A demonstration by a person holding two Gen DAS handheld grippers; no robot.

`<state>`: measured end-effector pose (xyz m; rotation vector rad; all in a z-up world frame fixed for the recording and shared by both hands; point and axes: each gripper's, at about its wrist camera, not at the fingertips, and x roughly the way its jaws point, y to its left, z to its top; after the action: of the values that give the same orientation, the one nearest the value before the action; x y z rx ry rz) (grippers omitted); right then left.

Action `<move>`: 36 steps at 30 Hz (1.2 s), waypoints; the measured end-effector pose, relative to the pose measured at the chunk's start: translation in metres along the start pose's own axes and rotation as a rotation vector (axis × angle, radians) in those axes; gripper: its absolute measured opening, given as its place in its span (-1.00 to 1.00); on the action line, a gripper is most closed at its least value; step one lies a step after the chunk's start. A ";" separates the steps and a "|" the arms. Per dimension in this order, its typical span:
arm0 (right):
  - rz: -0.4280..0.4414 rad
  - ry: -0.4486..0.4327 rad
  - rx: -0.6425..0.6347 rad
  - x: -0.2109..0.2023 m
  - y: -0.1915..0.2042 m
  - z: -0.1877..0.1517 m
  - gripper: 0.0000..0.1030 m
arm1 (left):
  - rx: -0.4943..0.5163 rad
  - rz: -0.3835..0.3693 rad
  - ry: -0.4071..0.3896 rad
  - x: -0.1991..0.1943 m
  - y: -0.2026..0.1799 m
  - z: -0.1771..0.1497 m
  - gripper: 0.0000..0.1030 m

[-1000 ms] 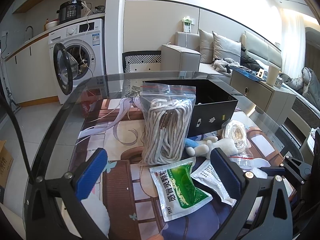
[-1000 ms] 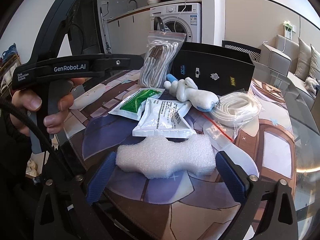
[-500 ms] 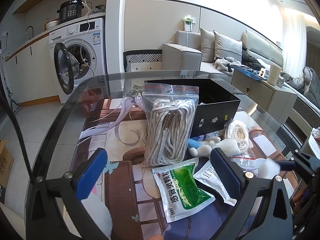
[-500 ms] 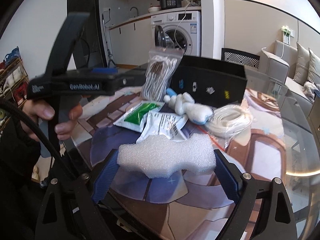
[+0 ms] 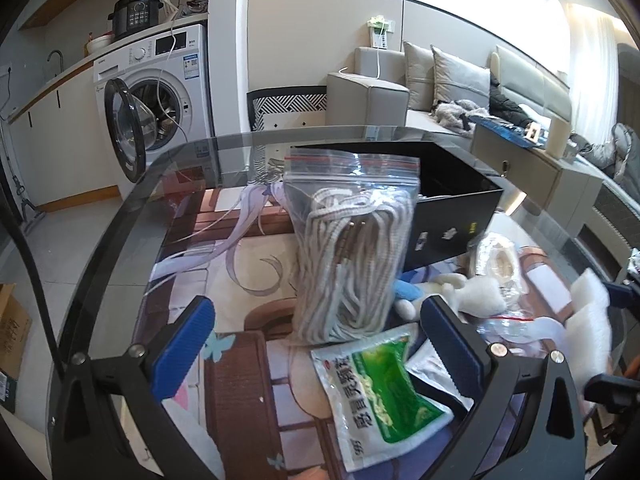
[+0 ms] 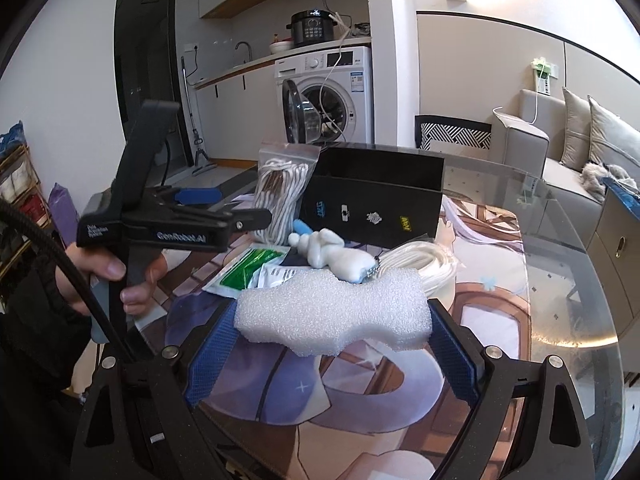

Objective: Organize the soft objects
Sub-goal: 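Grasp the white foam block with the right tool while the left tool grasps the rope zip bag, then lift the foam block with the right tool while the left tool carries the rope bag toward the box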

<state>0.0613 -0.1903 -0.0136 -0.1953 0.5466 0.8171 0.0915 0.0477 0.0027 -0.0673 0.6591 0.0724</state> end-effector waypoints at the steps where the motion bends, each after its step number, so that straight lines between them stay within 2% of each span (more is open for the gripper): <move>1: 0.000 0.001 0.000 0.001 0.000 0.001 0.78 | 0.001 0.007 0.005 0.003 0.000 0.001 1.00; 14: -0.009 0.000 0.001 0.004 -0.003 0.009 0.78 | -0.026 -0.004 0.102 0.035 0.003 0.010 0.97; 18: -0.007 0.002 0.001 0.006 -0.003 0.010 0.78 | -0.026 -0.033 0.096 0.035 0.000 0.010 0.94; 20: -0.007 0.002 0.000 0.006 -0.003 0.010 0.78 | -0.019 -0.043 0.096 0.036 -0.001 0.012 0.71; 22: -0.004 0.004 0.000 0.005 -0.003 0.011 0.78 | -0.010 -0.052 0.102 0.039 -0.003 0.013 0.63; 24: -0.004 0.005 -0.002 0.006 -0.003 0.011 0.78 | -0.012 -0.082 0.100 0.038 -0.004 0.014 0.38; 26: -0.003 0.006 -0.003 0.007 -0.003 0.011 0.78 | -0.014 -0.113 0.104 0.039 -0.004 0.015 0.05; 30: -0.005 0.008 0.001 0.008 -0.003 0.011 0.78 | -0.017 -0.126 0.097 0.036 -0.005 0.014 -0.10; 36: -0.007 0.003 0.009 0.009 -0.006 0.013 0.78 | -0.038 -0.128 0.077 0.025 0.000 0.012 -0.13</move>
<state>0.0756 -0.1834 -0.0079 -0.1905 0.5518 0.8077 0.1191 0.0498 -0.0032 -0.1488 0.7290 -0.0411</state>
